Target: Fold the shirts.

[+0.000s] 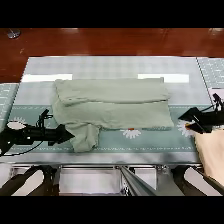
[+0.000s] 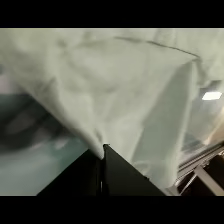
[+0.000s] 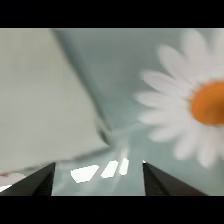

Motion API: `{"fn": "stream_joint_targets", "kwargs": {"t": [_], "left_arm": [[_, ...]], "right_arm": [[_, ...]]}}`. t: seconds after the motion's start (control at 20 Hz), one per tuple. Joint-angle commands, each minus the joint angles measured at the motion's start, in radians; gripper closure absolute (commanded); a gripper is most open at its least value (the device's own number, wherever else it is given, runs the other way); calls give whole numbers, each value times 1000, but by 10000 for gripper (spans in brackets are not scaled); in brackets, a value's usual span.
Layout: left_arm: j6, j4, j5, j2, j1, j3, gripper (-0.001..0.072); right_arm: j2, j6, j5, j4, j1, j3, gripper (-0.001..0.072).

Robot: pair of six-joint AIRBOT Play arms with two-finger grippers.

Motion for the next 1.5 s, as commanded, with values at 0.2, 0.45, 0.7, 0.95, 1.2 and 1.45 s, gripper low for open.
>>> {"fn": "stream_joint_targets", "kwargs": {"t": [0.2,0.45,0.7,0.95,1.2,1.45], "left_arm": [[46,-52,-2,1,-23,23,688],[46,-52,-2,1,-23,23,687],[46,-52,3,1,-23,23,688],[58,-50,-5,1,-16,42,687],[65,-47,-87,1,114,216,688],[42,-51,42,-97,82,417,688]], "right_arm": [[-5,-70,37,67,-66,-165,87],[-77,-84,-121,201,54,-161,87],[-156,-84,-245,338,183,-102,87],[-199,-55,-233,288,240,0,691],[-199,-72,-119,221,239,198,691],[-263,-68,-187,259,286,344,691]]}}
